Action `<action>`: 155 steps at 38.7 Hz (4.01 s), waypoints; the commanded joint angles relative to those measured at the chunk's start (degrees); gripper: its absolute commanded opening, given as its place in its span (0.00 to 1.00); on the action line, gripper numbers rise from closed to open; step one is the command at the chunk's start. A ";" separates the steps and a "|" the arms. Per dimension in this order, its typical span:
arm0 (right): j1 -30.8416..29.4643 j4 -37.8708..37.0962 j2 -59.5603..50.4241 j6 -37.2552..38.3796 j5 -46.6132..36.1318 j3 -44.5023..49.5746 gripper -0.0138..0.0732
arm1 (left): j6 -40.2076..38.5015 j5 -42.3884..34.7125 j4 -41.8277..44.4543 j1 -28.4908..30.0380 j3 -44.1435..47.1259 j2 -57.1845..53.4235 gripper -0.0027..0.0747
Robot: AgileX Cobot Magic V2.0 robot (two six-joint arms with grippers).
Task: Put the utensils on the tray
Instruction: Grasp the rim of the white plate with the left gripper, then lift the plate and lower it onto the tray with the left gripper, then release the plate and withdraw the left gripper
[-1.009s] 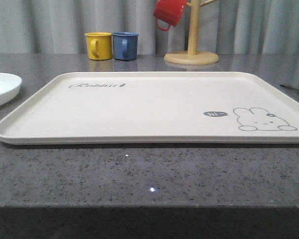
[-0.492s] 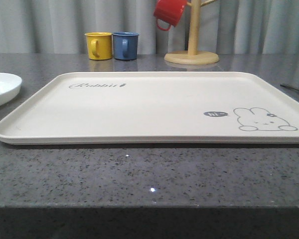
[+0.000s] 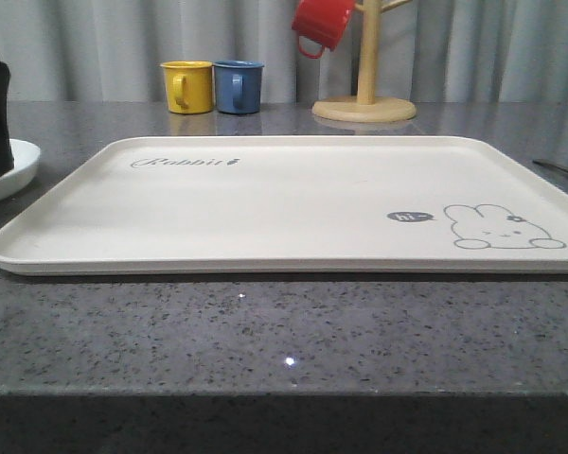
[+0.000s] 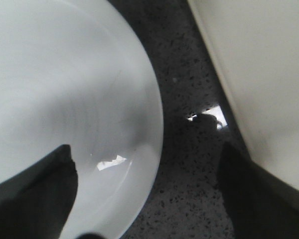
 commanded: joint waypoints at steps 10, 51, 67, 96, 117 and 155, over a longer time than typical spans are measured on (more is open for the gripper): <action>-0.28 0.10 0.88 -0.21 -4.32 -2.08 0.90 | 0.45 -0.54 1.16 -0.70 -2.04 3.17 0.40; -0.28 0.10 0.88 -0.21 -4.32 -2.08 0.90 | -1.71 9.74 12.12 -23.02 -26.15 1.99 0.01; -0.28 0.10 0.88 -0.21 -4.32 -2.08 0.90 | -2.35 10.46 7.79 -34.91 -27.00 11.51 0.01; -0.28 0.10 0.88 -0.21 -4.32 -2.08 0.90 | -2.35 12.74 4.33 -34.34 -27.00 17.15 0.07; -0.28 0.10 0.88 -0.21 -4.32 -2.08 0.90 | -2.61 10.58 6.25 -30.36 -32.61 11.62 0.26; -0.28 0.10 0.88 -0.21 -4.32 -2.08 0.90 | -3.74 -38.17 -4.14 8.55 28.13 -37.38 0.01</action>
